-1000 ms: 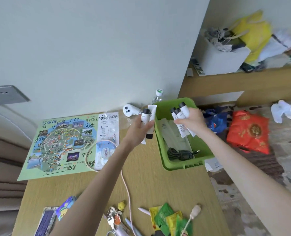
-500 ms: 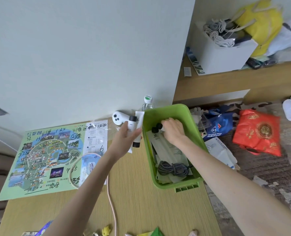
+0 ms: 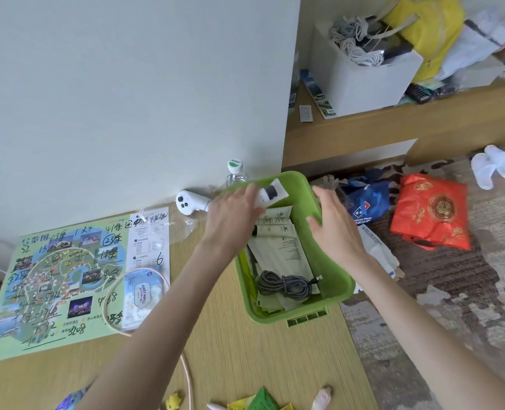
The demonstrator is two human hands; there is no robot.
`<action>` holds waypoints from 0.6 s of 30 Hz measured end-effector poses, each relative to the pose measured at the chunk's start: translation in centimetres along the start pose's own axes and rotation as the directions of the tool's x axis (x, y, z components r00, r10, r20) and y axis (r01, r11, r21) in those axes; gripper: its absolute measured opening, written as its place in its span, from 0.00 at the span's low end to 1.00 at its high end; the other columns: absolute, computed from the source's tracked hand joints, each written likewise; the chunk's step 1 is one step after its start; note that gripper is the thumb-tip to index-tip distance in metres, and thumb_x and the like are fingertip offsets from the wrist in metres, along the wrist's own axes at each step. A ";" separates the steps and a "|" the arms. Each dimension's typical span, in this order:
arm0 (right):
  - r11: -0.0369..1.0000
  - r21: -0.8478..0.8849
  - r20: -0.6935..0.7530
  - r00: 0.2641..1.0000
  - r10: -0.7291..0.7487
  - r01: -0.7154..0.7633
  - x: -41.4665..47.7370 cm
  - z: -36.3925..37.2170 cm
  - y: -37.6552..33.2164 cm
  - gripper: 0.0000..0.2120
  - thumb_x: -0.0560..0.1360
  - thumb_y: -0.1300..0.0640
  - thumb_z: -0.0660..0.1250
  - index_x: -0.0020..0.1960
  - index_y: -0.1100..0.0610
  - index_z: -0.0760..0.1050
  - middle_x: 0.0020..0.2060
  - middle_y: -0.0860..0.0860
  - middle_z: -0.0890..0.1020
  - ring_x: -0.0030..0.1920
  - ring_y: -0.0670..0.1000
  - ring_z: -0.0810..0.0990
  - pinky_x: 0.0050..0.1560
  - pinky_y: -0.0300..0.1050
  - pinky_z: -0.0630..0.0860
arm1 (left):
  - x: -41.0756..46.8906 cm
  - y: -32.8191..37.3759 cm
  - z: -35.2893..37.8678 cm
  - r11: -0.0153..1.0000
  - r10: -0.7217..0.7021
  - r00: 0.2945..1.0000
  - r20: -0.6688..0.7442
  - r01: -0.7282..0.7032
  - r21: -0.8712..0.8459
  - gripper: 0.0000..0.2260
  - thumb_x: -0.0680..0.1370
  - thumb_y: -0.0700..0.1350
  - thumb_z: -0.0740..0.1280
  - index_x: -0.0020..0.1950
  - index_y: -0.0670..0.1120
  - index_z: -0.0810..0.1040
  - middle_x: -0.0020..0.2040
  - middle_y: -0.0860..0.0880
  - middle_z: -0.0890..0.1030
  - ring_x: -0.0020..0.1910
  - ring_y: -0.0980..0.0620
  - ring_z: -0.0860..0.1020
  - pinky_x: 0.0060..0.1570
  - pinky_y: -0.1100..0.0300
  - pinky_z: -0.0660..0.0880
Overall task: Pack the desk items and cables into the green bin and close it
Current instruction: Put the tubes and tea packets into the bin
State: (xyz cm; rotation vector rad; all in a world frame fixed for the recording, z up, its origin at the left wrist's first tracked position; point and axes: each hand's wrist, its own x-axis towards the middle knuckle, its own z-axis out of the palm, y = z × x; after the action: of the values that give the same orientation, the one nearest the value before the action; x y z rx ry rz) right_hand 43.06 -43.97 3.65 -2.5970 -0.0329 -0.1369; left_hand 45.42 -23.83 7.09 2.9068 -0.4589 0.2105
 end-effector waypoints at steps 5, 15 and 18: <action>0.988 0.152 0.033 0.999 0.035 -0.040 -2.4 0.6 1.2 0.26 0.80 0.62 0.61 0.76 0.55 0.58 0.71 0.54 0.70 0.68 0.56 0.72 0.61 0.51 0.72 | 1.3 2.7 5.0 0.981 0.014 0.939 0.343 -0.079 0.178 0.12 0.81 0.48 0.63 0.62 0.46 0.69 0.51 0.48 0.80 0.49 0.46 0.79 0.40 0.56 0.69; 0.994 0.110 0.030 1.000 0.009 -0.013 -2.3 0.8 1.8 0.29 0.81 0.61 0.60 0.78 0.56 0.54 0.72 0.55 0.69 0.63 0.56 0.77 0.57 0.51 0.77 | 1.0 3.5 9.9 0.971 0.015 0.888 0.459 -0.122 0.205 0.24 0.78 0.46 0.68 0.71 0.44 0.64 0.65 0.42 0.71 0.64 0.42 0.71 0.54 0.51 0.72; 0.997 0.073 0.021 1.000 0.010 -0.012 -2.3 1.0 1.8 0.29 0.80 0.61 0.60 0.78 0.56 0.53 0.70 0.55 0.72 0.54 0.56 0.81 0.49 0.50 0.79 | 1.0 3.3 9.6 0.975 0.042 0.879 0.475 -0.140 0.172 0.24 0.77 0.48 0.69 0.70 0.45 0.66 0.65 0.43 0.71 0.65 0.43 0.71 0.56 0.51 0.72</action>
State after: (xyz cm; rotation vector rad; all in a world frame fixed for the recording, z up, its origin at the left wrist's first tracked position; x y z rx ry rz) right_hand 40.99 -45.05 1.66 -2.5252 -0.0306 -0.1030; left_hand 46.36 -29.17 -1.49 3.1268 -0.6853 -0.4794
